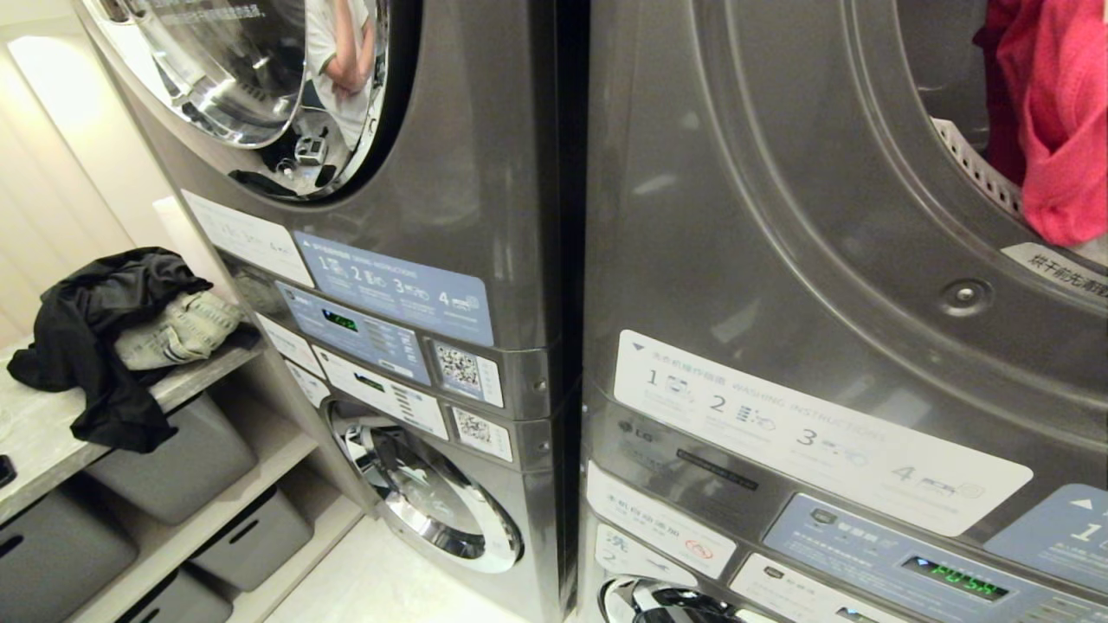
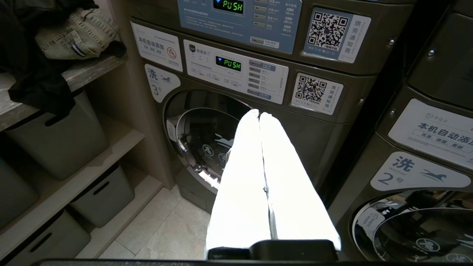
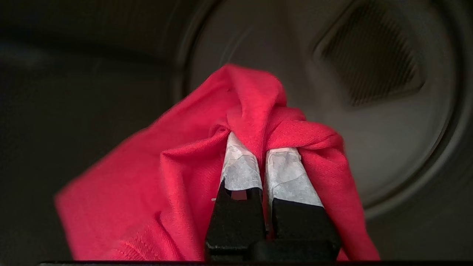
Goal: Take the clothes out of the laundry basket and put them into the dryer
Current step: Put the clothes in the dryer
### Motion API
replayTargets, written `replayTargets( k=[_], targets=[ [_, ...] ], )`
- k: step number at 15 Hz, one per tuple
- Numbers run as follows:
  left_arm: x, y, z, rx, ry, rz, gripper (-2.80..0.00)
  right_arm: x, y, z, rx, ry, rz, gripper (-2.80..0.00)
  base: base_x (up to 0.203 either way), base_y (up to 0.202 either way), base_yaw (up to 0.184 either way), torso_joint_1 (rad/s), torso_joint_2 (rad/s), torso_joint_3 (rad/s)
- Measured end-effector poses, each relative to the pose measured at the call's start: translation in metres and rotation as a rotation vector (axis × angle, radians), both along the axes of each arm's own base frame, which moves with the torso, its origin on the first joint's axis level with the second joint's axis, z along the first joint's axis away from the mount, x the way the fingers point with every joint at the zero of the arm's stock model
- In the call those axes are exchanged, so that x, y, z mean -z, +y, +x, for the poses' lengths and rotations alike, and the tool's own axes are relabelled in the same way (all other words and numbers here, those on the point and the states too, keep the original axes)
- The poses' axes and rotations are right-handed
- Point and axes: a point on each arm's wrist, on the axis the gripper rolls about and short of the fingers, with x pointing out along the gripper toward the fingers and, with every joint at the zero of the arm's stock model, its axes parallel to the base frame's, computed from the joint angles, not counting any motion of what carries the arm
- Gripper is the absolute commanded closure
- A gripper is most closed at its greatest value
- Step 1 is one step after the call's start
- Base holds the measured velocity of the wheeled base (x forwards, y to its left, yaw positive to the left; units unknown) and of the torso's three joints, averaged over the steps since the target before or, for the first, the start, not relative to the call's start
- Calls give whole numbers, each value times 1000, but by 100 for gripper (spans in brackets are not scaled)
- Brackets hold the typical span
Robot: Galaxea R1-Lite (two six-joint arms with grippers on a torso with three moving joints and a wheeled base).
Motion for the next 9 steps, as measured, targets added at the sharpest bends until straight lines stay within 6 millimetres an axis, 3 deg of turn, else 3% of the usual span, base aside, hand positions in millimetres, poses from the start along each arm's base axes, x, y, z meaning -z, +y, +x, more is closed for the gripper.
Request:
replayTargets(
  k=[5,9],
  targets=[
    [0,0,0,-1,0,0,0,-14,-10,39,19,-6,47,0,0,0,0,0,0,0],
    [0,0,0,0,0,0,0,-8,-16,60,27,64,65,0,0,0,0,0,0,0]
  ],
)
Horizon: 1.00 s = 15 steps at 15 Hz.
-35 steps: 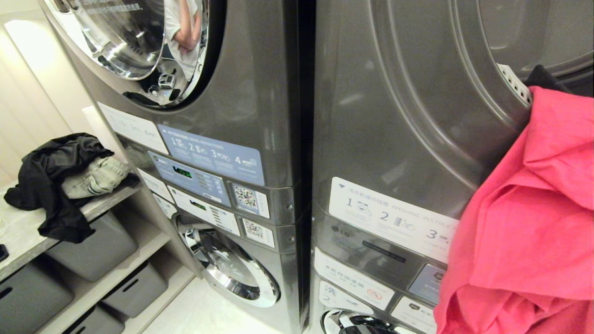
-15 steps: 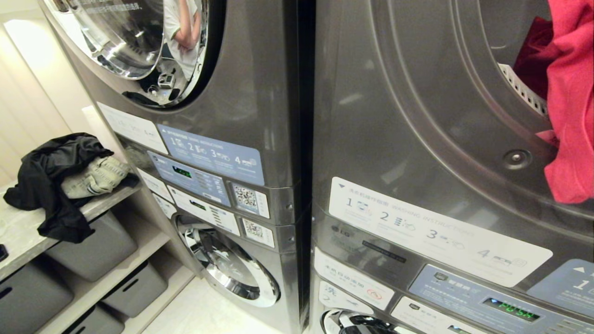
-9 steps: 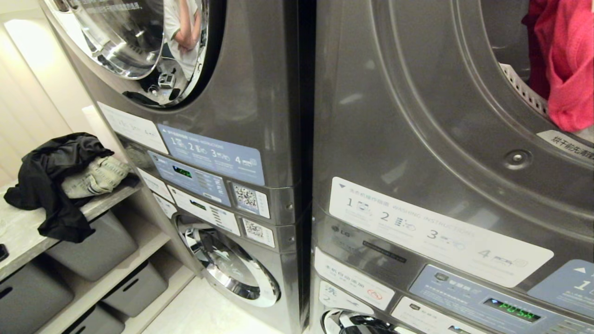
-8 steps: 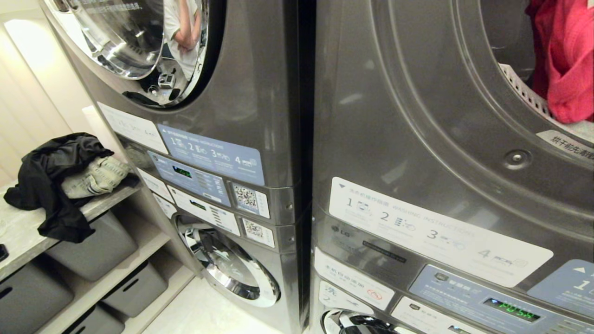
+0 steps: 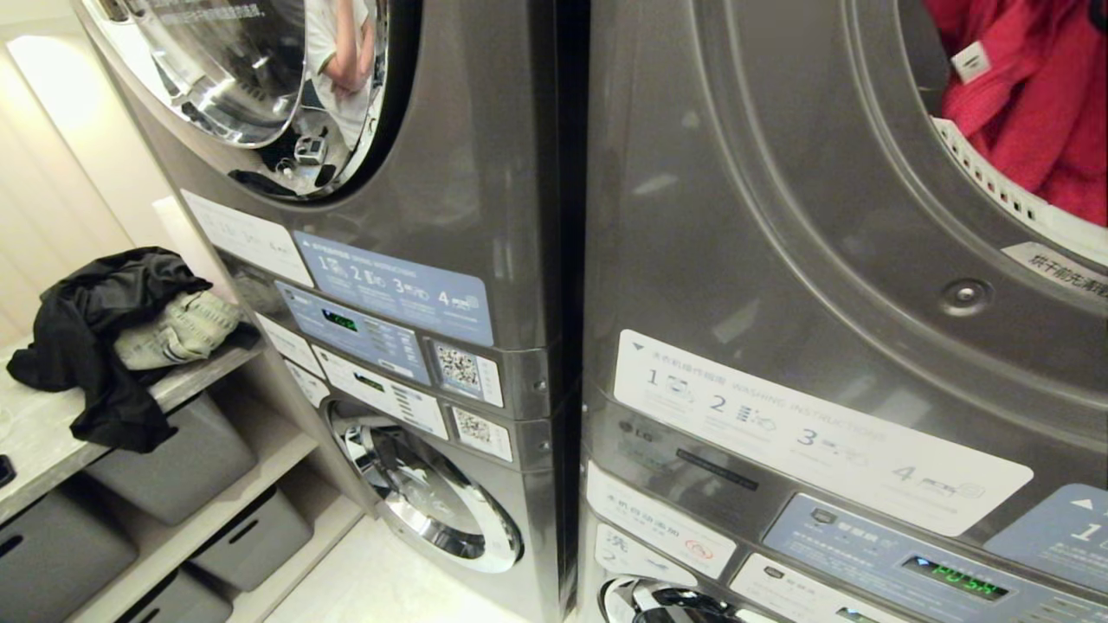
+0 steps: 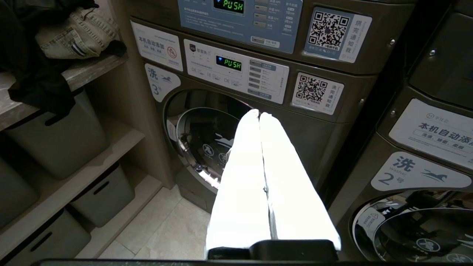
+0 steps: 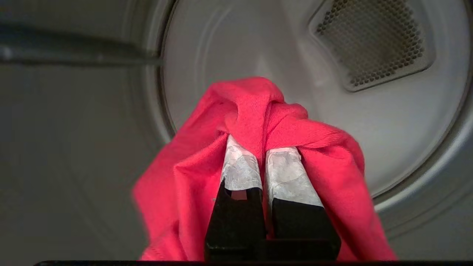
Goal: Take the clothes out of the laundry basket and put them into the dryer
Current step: Put the clothes in the dryer
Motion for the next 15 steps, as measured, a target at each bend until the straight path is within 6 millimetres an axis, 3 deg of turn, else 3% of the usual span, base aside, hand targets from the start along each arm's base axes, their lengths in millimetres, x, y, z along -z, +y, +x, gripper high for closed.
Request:
replayTargets(
  k=[2,3,6,9,15],
  targets=[
    [0,0,0,0,0,0,0,-4,-2,5,4,-1,6,0,0,0,0,0,0,0],
    [0,0,0,0,0,0,0,-7,-3,7,5,4,9,-280,0,0,0,0,0,0],
    [0,0,0,0,0,0,0,-2,-3,13,-22,53,40,-280,0,0,0,0,0,0],
    [0,0,0,0,0,0,0,16,-3,14,-35,188,51,-280,0,0,0,0,0,0],
    [0,0,0,0,0,0,0,33,0,-19,-125,469,138,-280,0,0,0,0,0,0]
  ],
)
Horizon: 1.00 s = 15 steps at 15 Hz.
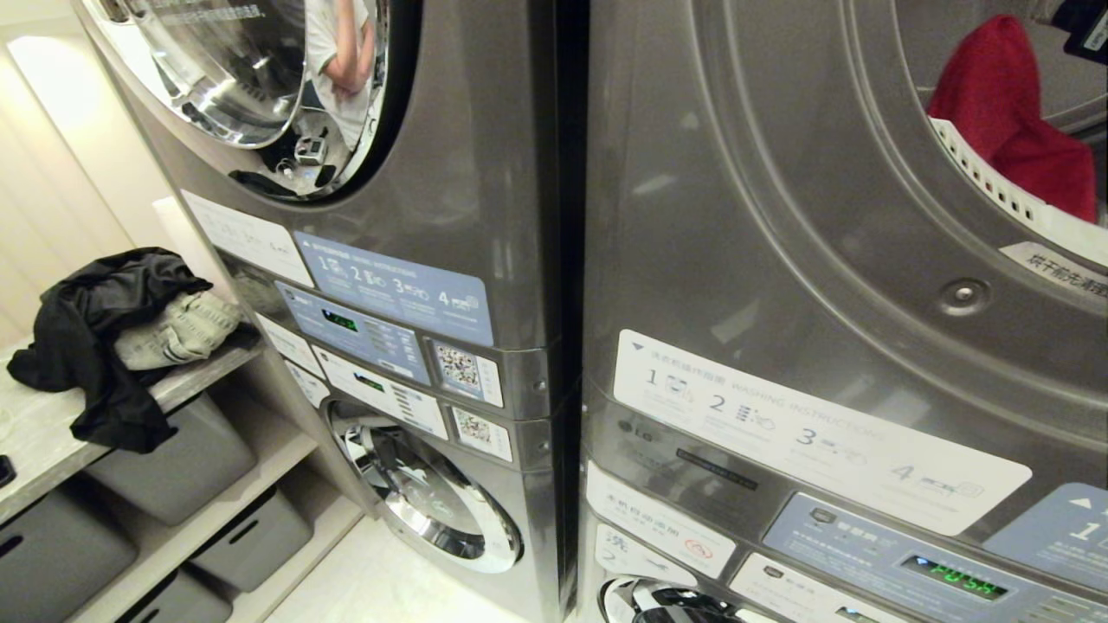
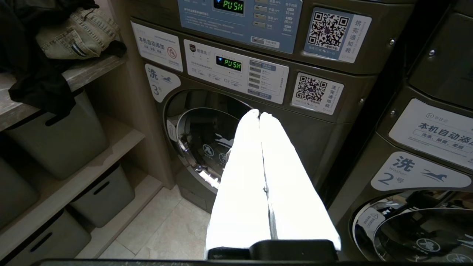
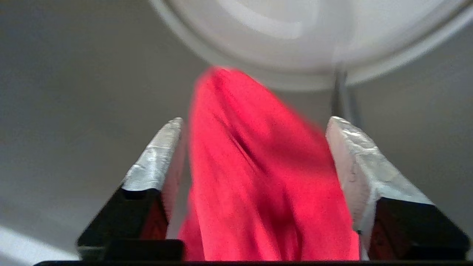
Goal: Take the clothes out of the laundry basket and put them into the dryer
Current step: Put the clothes in the dryer
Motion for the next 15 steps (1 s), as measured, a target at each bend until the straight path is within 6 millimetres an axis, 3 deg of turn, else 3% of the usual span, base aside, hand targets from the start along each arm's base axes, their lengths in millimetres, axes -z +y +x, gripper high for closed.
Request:
replayTargets(
  k=[6,7,11,15],
  targets=[
    [0,0,0,0,0,0,0,19,6,-43,-140,176,79,-280,0,0,0,0,0,0],
    [0,0,0,0,0,0,0,20,9,-53,-176,174,74,0,0,0,0,0,0,0],
    [0,0,0,0,0,0,0,16,22,-104,-308,50,13,0,0,0,0,0,0,0],
    [0,0,0,0,0,0,0,-10,9,-177,-316,-231,-106,0,0,0,0,0,0,0]
  ],
)
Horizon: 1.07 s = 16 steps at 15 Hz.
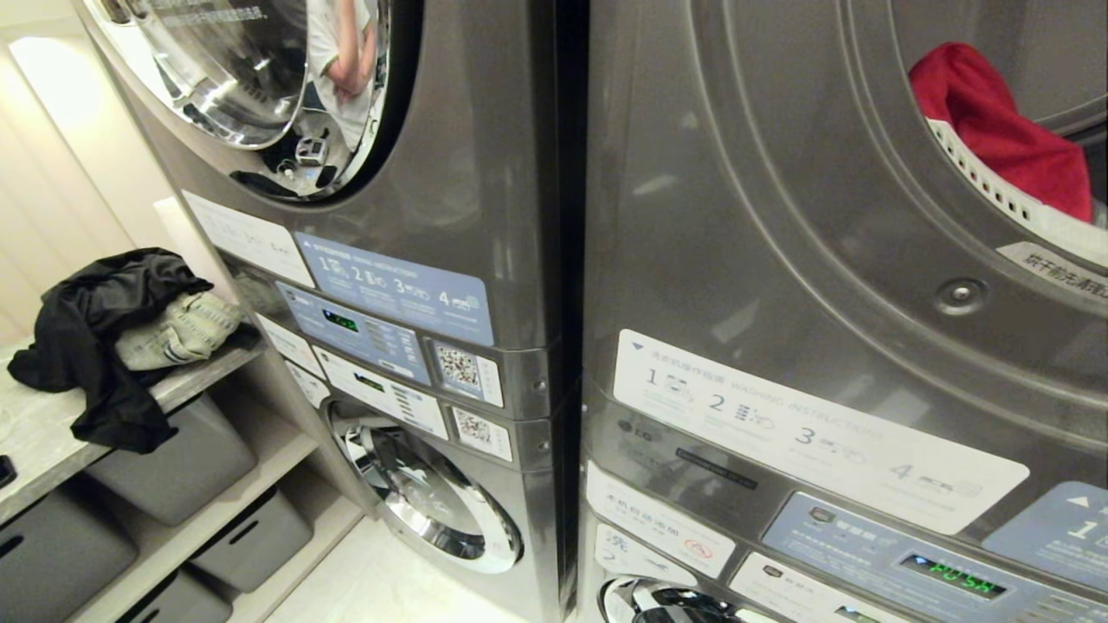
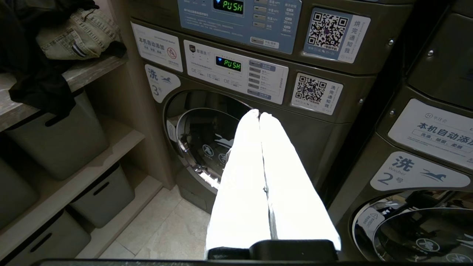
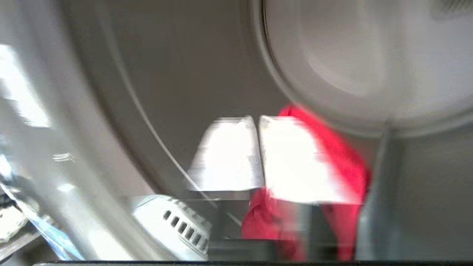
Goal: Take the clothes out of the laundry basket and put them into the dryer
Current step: Put the clothes in the dryer, then close the dryer
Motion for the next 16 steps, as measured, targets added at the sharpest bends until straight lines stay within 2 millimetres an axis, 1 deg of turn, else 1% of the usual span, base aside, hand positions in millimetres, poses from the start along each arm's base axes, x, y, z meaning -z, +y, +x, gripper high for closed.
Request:
replayTargets(
  k=[1,2,3,5,7,8,10,14,16],
  targets=[
    [0,0,0,0,0,0,0,3,-4,-19,-1,-38,-17,0,0,0,0,0,0,0],
    [0,0,0,0,0,0,0,12,-8,-36,2,-53,-34,0,0,0,0,0,0,0],
    [0,0,0,0,0,0,0,27,-12,-50,3,-52,-50,0,0,0,0,0,0,0],
    [0,0,0,0,0,0,0,65,-16,-70,3,-21,-91,0,0,0,0,0,0,0],
    [0,0,0,0,0,0,0,108,-18,-82,-36,16,-144,0,0,0,0,0,0,0],
    [0,0,0,0,0,0,0,130,-19,-86,-60,39,-174,0,0,0,0,0,0,0],
    [0,0,0,0,0,0,0,173,-18,-85,-81,106,-243,0,0,0,0,0,0,0],
    [0,0,0,0,0,0,0,256,-14,-71,-55,230,-314,0,0,0,0,0,0,0],
    [0,0,0,0,0,0,0,289,-14,-68,-19,309,-319,0,0,0,0,0,0,0]
  ],
)
